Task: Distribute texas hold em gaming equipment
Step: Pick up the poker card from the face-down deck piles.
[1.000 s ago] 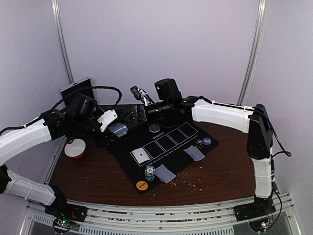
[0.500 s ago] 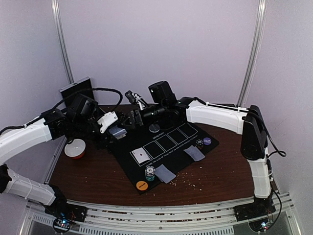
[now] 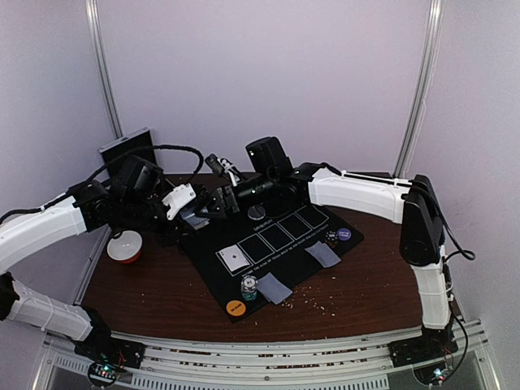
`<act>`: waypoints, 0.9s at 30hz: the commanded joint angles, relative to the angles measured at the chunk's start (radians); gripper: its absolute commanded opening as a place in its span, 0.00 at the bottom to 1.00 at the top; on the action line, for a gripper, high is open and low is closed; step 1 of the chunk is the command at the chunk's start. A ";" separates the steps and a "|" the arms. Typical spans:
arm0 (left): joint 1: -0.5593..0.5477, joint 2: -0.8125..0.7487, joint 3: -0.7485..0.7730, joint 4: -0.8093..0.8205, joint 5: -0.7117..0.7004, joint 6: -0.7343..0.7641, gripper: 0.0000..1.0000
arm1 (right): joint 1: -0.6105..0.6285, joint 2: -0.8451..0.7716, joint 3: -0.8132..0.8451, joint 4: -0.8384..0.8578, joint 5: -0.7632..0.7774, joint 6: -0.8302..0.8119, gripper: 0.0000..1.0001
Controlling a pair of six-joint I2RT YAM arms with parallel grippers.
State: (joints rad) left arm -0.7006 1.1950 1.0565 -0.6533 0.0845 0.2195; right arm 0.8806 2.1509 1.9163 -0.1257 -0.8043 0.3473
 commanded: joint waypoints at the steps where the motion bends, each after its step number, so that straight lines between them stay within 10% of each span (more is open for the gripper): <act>1: -0.002 -0.005 0.025 0.046 -0.013 0.016 0.35 | 0.007 0.023 0.028 -0.035 0.084 -0.011 0.72; 27: -0.002 -0.005 0.006 0.047 -0.067 0.005 0.36 | -0.012 -0.105 -0.015 -0.148 0.138 -0.109 0.02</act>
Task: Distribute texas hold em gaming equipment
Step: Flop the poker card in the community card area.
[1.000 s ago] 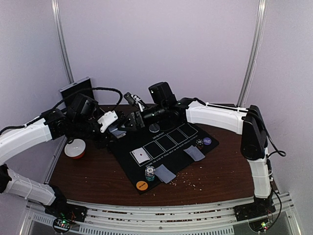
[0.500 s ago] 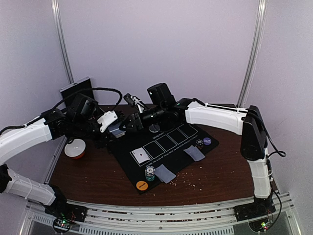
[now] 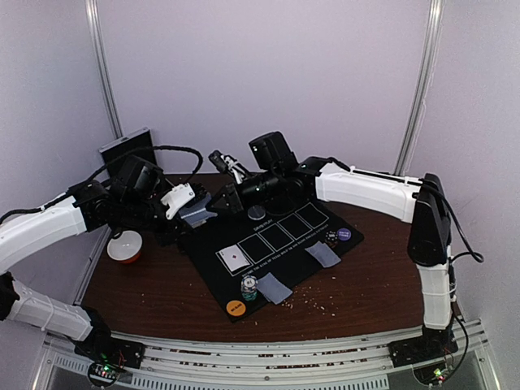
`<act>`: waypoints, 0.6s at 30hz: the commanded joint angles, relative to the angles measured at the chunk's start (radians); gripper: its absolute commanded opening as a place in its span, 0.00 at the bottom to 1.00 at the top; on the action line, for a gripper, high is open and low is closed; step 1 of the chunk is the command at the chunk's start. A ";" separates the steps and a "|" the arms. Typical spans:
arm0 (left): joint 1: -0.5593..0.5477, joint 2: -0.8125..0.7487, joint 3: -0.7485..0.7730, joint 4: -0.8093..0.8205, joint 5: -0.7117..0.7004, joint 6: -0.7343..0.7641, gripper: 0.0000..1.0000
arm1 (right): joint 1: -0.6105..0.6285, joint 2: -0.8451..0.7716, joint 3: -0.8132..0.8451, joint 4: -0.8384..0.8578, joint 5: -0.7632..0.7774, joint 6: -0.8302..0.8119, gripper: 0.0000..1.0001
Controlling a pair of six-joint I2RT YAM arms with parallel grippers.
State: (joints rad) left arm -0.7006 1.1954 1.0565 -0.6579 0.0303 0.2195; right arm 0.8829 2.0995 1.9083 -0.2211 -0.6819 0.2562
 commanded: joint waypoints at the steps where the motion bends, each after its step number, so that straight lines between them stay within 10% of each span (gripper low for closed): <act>1: -0.002 -0.004 0.005 0.052 -0.017 0.002 0.36 | -0.017 -0.057 -0.006 -0.062 0.018 -0.022 0.00; 11: -0.001 0.017 -0.002 0.057 -0.106 -0.048 0.36 | -0.073 -0.143 -0.036 -0.137 0.069 -0.093 0.00; 18: 0.035 0.049 -0.018 0.080 -0.151 -0.114 0.36 | -0.099 -0.261 -0.116 -0.221 0.434 -0.320 0.00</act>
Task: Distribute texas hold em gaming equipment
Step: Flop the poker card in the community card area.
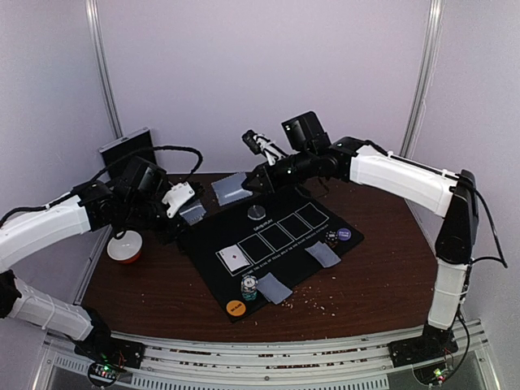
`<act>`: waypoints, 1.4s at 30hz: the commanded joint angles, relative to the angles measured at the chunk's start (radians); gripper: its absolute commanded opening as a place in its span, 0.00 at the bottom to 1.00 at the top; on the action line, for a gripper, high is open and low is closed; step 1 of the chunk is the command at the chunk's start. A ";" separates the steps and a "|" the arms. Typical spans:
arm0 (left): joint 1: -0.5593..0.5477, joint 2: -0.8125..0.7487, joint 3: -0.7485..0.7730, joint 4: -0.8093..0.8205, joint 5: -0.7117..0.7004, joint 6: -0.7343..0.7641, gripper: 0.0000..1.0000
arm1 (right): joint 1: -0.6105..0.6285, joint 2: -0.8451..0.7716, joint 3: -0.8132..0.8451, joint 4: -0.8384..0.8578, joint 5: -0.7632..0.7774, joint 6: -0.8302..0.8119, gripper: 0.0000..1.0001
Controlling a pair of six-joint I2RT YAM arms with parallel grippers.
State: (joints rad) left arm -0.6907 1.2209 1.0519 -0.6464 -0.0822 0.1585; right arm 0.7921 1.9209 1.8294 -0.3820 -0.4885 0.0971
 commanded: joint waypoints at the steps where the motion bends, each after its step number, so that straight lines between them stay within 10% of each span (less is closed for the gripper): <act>1: 0.031 0.029 -0.016 0.074 -0.039 -0.061 0.36 | -0.009 -0.086 -0.041 -0.067 0.254 -0.192 0.00; 8: 0.059 0.058 -0.013 0.100 -0.053 -0.104 0.36 | -0.006 -0.052 -0.088 0.012 0.415 -0.329 0.00; 18: 0.082 0.042 -0.028 0.095 -0.075 -0.131 0.36 | 0.077 0.114 -0.312 0.407 0.619 -1.033 0.00; 42: 0.096 0.068 -0.020 0.106 -0.064 -0.099 0.36 | 0.118 0.226 -0.420 0.285 0.595 -1.307 0.00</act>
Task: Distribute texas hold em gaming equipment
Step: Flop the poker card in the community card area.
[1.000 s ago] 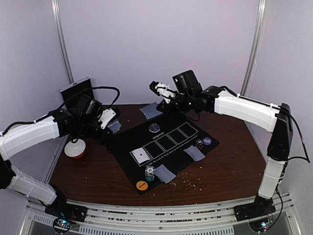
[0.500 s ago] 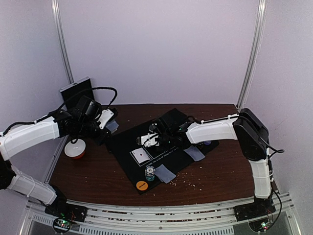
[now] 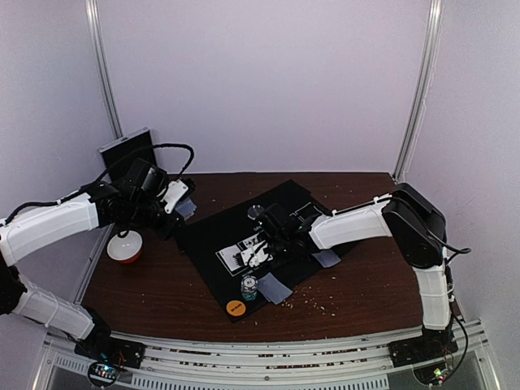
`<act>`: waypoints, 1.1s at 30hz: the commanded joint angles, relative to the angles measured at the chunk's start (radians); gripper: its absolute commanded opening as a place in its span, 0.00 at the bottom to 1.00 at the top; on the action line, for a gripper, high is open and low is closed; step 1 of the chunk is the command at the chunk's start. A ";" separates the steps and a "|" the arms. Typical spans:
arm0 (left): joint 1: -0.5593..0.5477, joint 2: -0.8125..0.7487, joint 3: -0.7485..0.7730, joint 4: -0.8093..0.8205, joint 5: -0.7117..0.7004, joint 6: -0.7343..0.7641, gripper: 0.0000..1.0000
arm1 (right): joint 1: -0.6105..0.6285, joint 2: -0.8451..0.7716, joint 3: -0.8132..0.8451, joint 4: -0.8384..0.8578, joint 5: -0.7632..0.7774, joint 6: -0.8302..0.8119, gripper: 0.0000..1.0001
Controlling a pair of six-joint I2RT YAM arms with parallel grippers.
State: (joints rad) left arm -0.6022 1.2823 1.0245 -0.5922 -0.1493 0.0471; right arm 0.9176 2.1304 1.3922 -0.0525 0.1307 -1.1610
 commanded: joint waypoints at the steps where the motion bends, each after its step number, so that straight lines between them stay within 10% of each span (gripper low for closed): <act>1: 0.008 0.005 0.008 0.052 0.004 0.013 0.36 | -0.008 0.014 0.010 -0.043 -0.035 -0.061 0.00; 33: 0.009 -0.004 0.013 0.038 0.000 0.020 0.36 | -0.041 -0.010 0.002 -0.092 -0.149 -0.146 0.09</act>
State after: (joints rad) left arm -0.6010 1.2839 1.0245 -0.5926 -0.1493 0.0555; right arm 0.8791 2.1300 1.3907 -0.0643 -0.0090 -1.2884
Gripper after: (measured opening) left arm 0.377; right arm 0.057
